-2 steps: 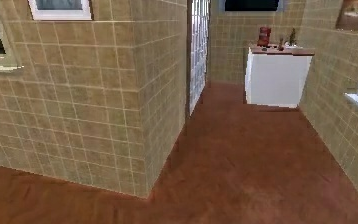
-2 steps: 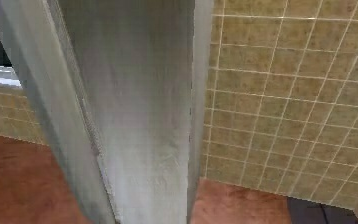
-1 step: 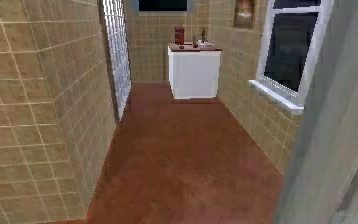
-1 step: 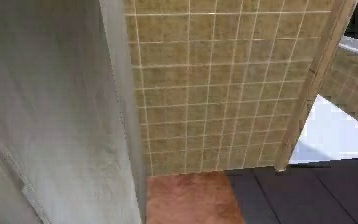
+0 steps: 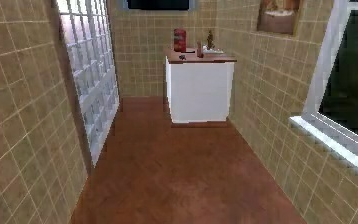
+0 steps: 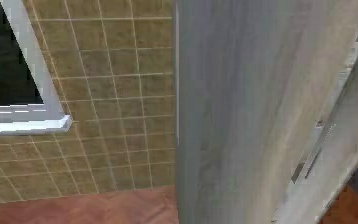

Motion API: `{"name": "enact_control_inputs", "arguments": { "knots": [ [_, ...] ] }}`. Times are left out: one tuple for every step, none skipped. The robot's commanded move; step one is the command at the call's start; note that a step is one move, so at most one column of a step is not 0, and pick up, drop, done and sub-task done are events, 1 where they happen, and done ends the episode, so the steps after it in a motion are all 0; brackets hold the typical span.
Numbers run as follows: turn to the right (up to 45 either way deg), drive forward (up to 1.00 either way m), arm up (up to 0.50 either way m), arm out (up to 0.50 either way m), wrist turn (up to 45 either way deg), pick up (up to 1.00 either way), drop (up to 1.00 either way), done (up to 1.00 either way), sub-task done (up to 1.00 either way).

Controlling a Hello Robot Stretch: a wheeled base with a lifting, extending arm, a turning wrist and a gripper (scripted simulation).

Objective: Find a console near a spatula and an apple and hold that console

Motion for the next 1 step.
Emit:
{"name": "enact_control_inputs", "arguments": {
  "knots": [
    [0.0, 1.00, 0.00, 0.00, 0.0, 0.00, 0.00, 0.00, 0.00]
  ]
}}
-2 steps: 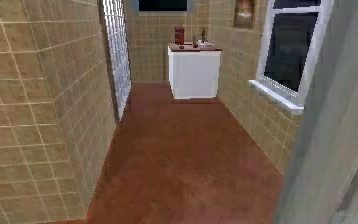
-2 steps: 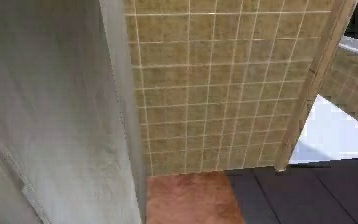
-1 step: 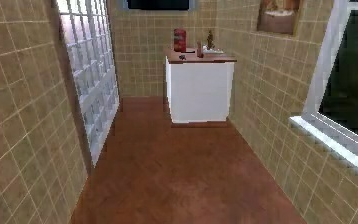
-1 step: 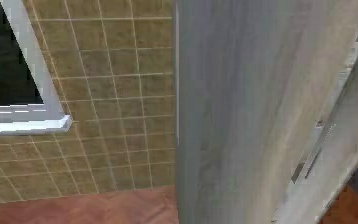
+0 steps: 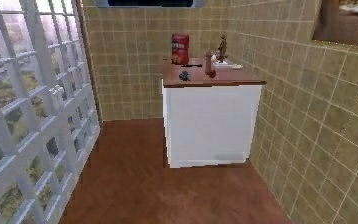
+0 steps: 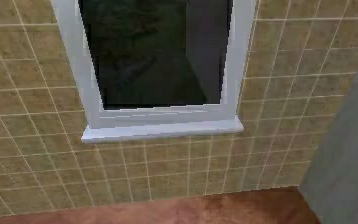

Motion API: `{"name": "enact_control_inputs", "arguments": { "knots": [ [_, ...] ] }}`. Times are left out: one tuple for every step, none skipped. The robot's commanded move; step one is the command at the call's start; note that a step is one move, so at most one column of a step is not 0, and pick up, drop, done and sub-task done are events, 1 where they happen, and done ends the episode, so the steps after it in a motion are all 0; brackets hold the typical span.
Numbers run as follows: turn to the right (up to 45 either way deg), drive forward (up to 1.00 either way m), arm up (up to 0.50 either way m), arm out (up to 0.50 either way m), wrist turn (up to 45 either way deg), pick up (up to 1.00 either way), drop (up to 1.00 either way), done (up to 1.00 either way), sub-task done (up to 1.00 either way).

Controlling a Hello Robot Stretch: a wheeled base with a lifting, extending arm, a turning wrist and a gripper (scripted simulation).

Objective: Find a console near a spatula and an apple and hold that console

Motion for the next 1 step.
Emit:
{"name": "enact_control_inputs", "arguments": {
  "knots": [
    [0.0, 0.85, 0.00, 0.00, 0.0, 0.00, 0.00, 0.00, 0.00]
  ]
}}
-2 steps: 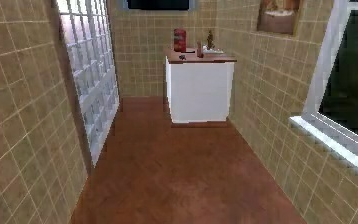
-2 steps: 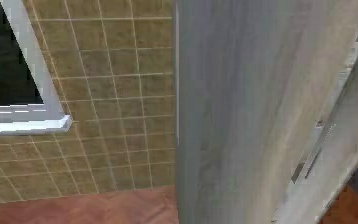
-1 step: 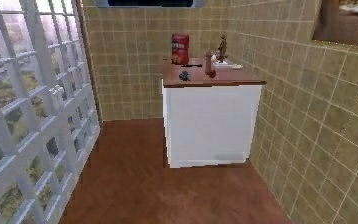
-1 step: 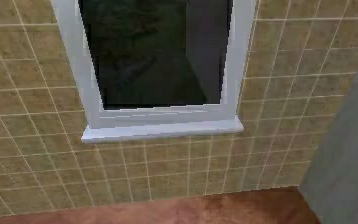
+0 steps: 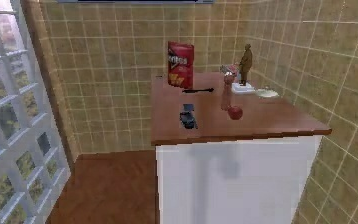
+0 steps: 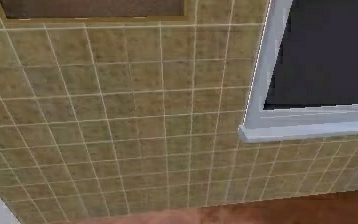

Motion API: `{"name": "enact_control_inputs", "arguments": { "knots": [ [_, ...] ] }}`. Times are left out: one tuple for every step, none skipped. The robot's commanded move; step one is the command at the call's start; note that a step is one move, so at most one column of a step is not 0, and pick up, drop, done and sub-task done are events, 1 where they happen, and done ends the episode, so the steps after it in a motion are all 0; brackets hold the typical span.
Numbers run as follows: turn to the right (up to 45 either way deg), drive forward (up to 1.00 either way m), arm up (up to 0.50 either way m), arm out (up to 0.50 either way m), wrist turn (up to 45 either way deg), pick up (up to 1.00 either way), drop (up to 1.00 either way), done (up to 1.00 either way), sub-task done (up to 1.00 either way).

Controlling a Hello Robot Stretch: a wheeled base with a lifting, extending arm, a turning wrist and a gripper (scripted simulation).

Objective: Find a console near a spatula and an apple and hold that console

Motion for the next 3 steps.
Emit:
{"name": "enact_control_inputs", "arguments": {
  "knots": [
    [-6.0, 0.00, 0.00, 0.00, 0.0, 0.00, 0.00, 0.00, 0.00],
    [0.0, 0.15, 0.00, 0.00, 0.0, 0.00, 0.00, 0.00, 0.00],
    [-45.0, 0.00, 0.00, 0.00, 0.0, 0.00, 0.00, 0.00, 0.00]
  ]
}}
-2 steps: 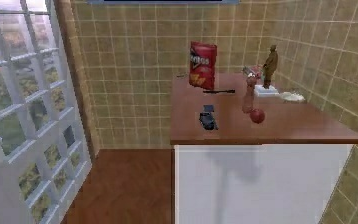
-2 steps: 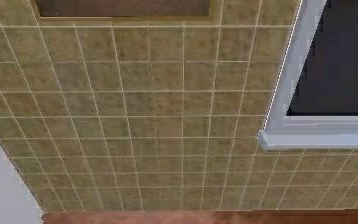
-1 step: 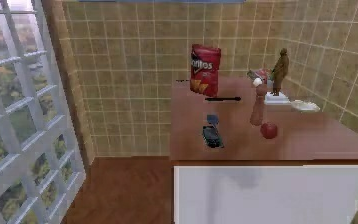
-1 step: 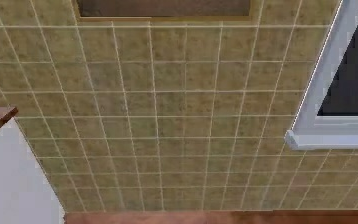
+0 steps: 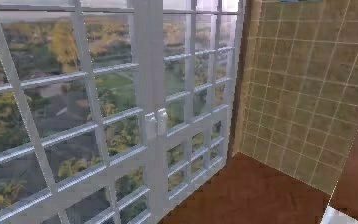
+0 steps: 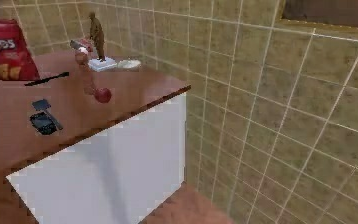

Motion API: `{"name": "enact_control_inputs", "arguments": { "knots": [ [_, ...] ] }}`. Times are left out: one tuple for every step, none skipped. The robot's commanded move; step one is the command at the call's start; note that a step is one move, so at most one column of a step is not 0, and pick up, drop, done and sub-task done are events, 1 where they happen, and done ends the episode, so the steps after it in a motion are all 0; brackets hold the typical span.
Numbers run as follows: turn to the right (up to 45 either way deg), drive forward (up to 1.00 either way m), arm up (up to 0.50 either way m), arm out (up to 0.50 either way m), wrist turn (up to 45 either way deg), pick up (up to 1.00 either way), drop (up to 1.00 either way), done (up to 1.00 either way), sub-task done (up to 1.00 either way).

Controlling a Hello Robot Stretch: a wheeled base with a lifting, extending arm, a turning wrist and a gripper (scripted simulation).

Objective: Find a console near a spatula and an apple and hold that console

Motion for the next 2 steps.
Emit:
{"name": "enact_control_inputs", "arguments": {
  "knots": [
    [-27.0, 0.00, 0.00, 0.00, 0.0, 0.00, 0.00, 0.00, 0.00],
    [0.0, 0.00, 0.50, 0.00, 0.0, 0.00, 0.00, 0.00, 0.00]
  ]
}}
